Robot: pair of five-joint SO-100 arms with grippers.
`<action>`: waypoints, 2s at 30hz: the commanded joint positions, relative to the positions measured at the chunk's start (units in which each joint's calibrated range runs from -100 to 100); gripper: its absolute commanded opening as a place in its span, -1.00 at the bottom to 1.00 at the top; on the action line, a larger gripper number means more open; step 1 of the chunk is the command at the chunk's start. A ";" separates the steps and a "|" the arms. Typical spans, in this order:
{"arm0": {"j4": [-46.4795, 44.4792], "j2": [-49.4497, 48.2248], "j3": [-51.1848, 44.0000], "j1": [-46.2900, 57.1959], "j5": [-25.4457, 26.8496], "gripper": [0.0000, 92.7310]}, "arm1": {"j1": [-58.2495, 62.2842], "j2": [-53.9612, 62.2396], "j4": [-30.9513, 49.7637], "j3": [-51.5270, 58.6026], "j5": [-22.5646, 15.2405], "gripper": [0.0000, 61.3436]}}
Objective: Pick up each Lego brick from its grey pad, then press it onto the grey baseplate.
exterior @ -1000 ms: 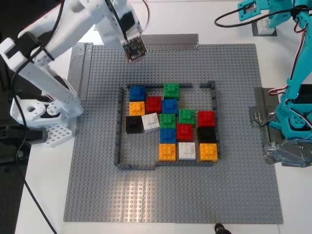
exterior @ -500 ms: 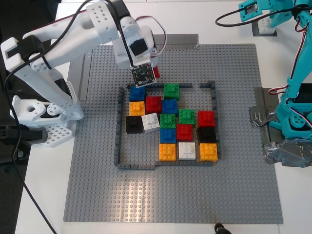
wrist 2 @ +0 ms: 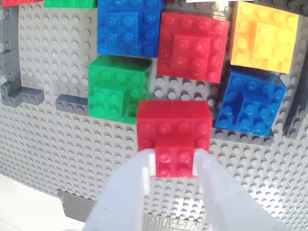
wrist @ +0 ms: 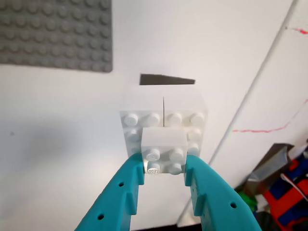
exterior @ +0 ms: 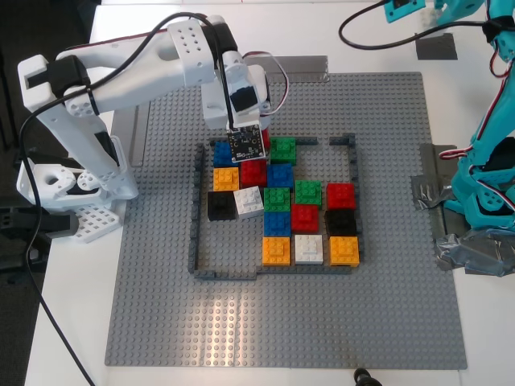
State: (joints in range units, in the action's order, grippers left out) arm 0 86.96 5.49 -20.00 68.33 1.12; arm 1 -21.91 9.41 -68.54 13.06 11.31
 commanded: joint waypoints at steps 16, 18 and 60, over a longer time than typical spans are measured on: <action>13.04 -24.04 13.18 -17.37 6.67 -1.00 | 1.05 1.32 5.65 5.86 -0.01 -1.00; 13.04 -27.04 15.08 -18.39 6.57 -1.00 | 1.27 1.32 5.89 6.22 -0.10 -1.00; 10.44 -44.46 34.67 -36.74 7.15 -1.00 | 2.07 3.38 8.25 9.38 -0.59 -0.63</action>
State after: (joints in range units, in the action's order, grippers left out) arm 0 97.48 -38.12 14.83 32.96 5.25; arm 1 -19.27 8.89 -60.26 23.50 10.63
